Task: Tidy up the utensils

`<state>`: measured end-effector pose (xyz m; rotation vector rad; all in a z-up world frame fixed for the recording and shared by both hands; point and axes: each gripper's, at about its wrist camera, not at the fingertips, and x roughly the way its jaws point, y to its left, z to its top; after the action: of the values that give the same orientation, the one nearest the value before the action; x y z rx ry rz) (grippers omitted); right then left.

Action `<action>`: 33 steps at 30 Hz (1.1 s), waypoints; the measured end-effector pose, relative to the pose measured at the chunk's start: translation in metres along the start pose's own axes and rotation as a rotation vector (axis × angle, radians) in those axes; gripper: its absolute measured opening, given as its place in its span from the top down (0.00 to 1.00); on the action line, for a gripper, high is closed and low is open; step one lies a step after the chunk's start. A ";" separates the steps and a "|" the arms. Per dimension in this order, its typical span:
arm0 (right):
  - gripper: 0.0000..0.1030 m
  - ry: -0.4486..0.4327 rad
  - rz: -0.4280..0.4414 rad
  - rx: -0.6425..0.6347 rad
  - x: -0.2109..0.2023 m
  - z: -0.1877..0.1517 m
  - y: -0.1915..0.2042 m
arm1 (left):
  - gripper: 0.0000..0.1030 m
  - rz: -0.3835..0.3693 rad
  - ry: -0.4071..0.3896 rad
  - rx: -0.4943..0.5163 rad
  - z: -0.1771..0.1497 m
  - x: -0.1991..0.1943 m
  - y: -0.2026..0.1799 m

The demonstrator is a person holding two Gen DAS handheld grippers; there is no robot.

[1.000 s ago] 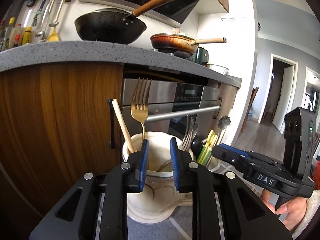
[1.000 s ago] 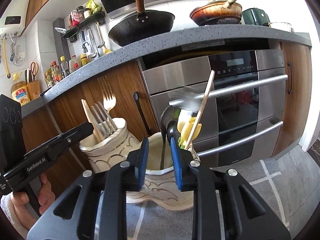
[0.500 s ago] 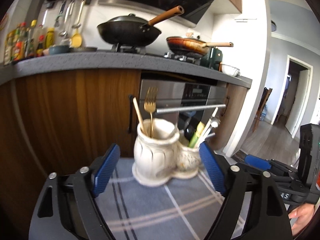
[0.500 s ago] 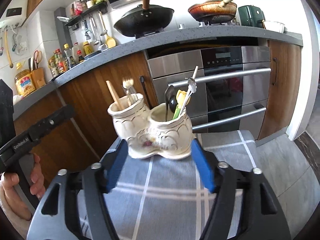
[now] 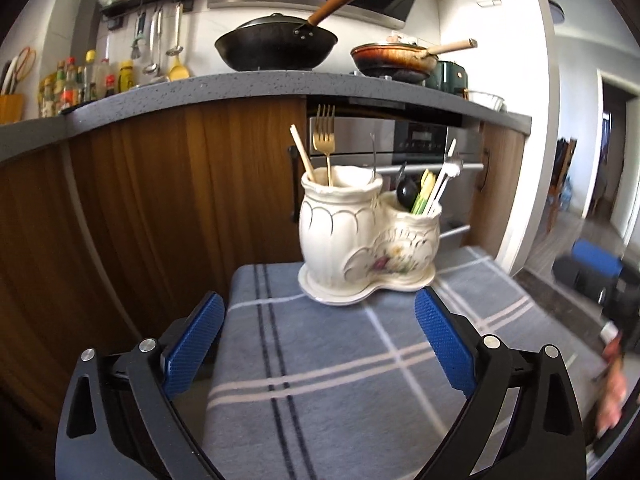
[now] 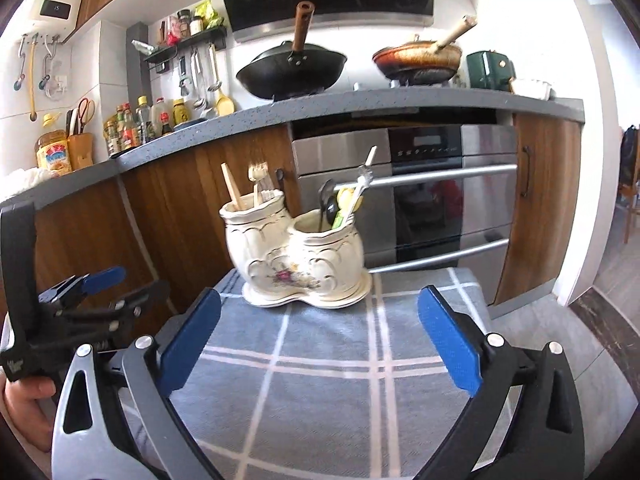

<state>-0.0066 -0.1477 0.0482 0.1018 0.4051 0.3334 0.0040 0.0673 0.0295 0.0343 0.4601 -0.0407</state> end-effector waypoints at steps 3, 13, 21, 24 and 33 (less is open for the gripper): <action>0.06 -0.016 -0.011 0.024 0.003 -0.002 -0.009 | 0.06 0.001 0.021 0.019 -0.004 0.005 -0.004; 0.06 0.003 -0.020 0.036 0.015 -0.010 -0.009 | 0.06 -0.016 -0.021 0.048 -0.007 -0.001 -0.013; 0.06 -0.010 -0.031 0.011 0.012 -0.010 -0.005 | 0.06 -0.011 -0.029 0.041 -0.006 -0.002 -0.011; 0.06 -0.008 -0.029 0.012 0.011 -0.011 -0.005 | 0.06 -0.015 -0.028 0.037 -0.007 -0.002 -0.010; 0.06 -0.002 -0.026 0.007 0.012 -0.010 -0.004 | 0.06 -0.011 -0.026 0.040 -0.006 -0.001 -0.011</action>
<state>0.0007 -0.1471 0.0342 0.1034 0.4055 0.3058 -0.0004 0.0567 0.0245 0.0700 0.4336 -0.0610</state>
